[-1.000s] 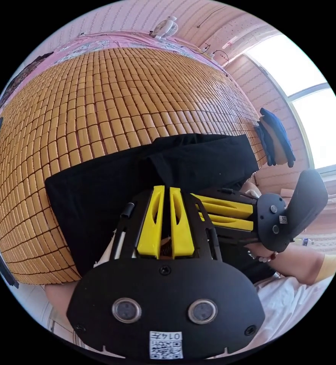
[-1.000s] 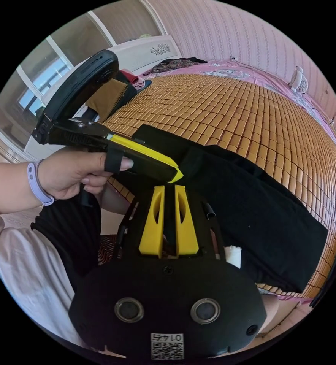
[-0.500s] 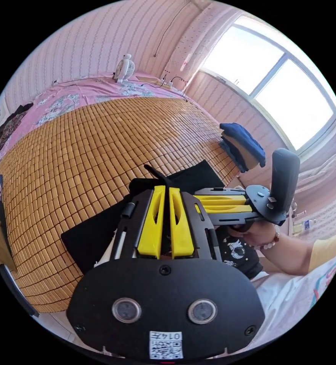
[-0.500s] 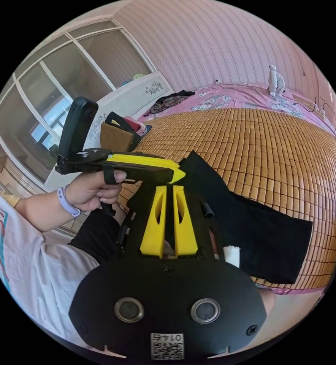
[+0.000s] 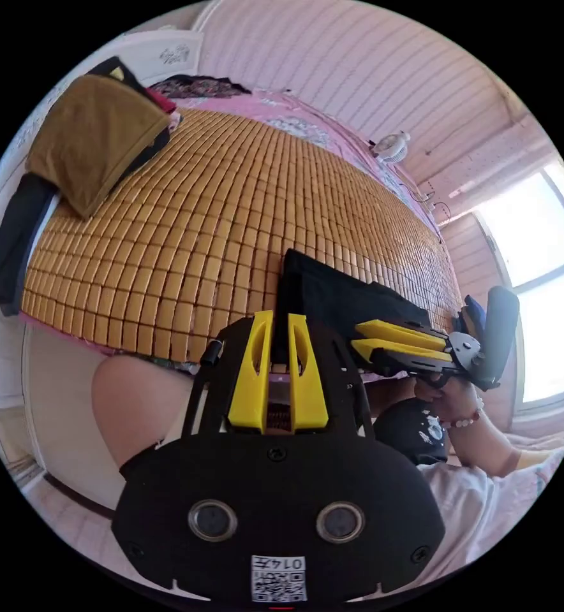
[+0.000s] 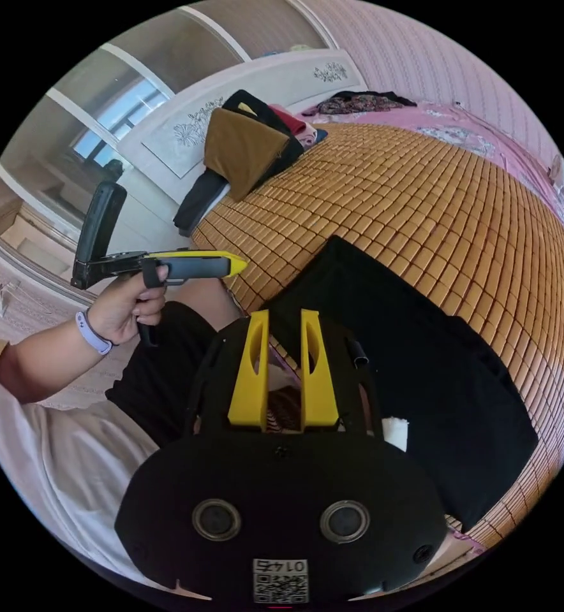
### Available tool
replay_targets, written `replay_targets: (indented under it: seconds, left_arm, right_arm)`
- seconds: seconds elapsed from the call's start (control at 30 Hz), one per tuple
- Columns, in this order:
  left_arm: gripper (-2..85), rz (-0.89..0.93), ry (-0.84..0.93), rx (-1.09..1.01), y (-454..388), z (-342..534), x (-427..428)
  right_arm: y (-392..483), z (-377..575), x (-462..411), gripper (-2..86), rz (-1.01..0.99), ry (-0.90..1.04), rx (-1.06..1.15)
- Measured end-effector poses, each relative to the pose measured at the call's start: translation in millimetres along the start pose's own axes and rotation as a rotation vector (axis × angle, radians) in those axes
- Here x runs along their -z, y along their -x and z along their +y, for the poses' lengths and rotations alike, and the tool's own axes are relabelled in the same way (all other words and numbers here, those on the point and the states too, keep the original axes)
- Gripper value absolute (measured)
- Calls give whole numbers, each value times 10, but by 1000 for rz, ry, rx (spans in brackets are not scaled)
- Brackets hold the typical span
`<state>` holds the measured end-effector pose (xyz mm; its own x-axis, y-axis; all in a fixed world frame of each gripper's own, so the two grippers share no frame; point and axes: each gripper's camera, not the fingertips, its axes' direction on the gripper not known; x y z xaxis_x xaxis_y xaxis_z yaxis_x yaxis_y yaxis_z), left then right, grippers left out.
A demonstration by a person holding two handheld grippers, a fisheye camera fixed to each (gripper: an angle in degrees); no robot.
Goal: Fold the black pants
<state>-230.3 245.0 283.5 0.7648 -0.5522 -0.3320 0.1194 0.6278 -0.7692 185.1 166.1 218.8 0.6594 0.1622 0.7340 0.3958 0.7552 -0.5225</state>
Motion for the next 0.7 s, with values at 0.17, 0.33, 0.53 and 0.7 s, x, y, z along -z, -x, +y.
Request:
replay_targets:
  seconds: [0.17,0.33,0.53,0.7]
  left_arm:
    - [46,-28,20,-64,-57,-1,-68]
    - [74,-28,82,-143,-408,-238,-381]
    - [56,-150,166,-220,-631,-356,-632]
    - [12,-206,108,-342,-920,-321,-441]
  right_arm:
    - [-252,397,365,77,21,-60,-50]
    - [-592,722,577,71,46,-80,-220]
    - [-581,739,529,69,2,-79,-270]
    - [-552,679,617,68,9,-105,-277]
